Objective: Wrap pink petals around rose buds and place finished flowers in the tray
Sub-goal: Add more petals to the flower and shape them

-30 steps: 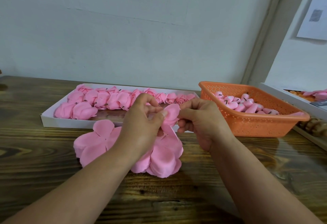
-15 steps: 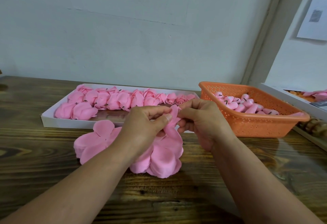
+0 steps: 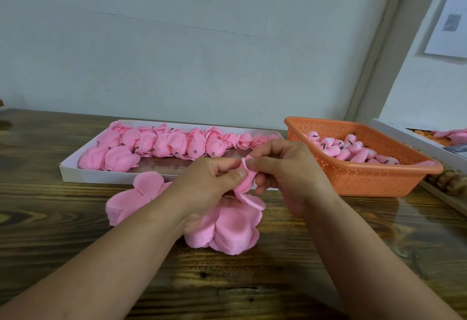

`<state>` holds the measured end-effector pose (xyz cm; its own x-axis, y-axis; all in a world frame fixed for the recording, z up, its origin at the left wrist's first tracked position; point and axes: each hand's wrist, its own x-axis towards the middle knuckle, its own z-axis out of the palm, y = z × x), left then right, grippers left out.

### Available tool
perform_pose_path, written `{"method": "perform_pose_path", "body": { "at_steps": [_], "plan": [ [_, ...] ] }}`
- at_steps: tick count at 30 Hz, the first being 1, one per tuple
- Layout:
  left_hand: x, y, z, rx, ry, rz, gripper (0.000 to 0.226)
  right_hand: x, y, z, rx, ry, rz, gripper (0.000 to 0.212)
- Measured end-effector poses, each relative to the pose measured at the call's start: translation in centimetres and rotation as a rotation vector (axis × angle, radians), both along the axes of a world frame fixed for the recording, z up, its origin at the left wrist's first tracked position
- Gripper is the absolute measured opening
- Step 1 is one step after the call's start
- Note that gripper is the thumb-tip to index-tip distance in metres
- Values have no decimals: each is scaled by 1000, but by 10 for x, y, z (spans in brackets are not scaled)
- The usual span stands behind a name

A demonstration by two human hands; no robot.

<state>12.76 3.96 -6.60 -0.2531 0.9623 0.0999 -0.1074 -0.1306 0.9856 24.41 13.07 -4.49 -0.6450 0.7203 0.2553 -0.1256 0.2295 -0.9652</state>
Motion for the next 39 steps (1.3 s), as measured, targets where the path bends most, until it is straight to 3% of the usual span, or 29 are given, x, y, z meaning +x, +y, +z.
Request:
{"method": "perform_pose_path", "body": {
  "at_steps": [4, 9, 13, 15, 18, 20, 25, 33, 39],
  "plan": [
    [-2, -4, 3, -71, -62, -122, 19, -1, 0, 0, -54, -14, 32, 12],
    [-1, -3, 5, -84, -152, -75, 17, 0, 0, 2, -99, 47, 46, 17],
    [-7, -2, 11, -82, -350, -39, 18, 7, 9, 8, 124, 161, -49, 4],
    [-10, -3, 14, -78, -446, -15, 22, 15, 14, 10, 213, 178, 95, 15],
    [-12, -3, 16, -68, -522, -16, 22, 24, 16, 13, 377, 27, 294, 32],
    [-12, -4, 16, -62, -521, -33, 19, 22, 13, 11, 472, -71, 286, 34],
    [-9, -4, 15, -47, -491, -68, 18, 12, 5, 4, 439, -112, 261, 18],
    [-6, -5, 17, -26, -536, -146, 27, 8, 3, 1, 402, 35, 187, 10],
    [-7, -6, 17, -60, -461, -193, 25, 9, 4, 2, 391, 112, 208, 13]
  ]
}}
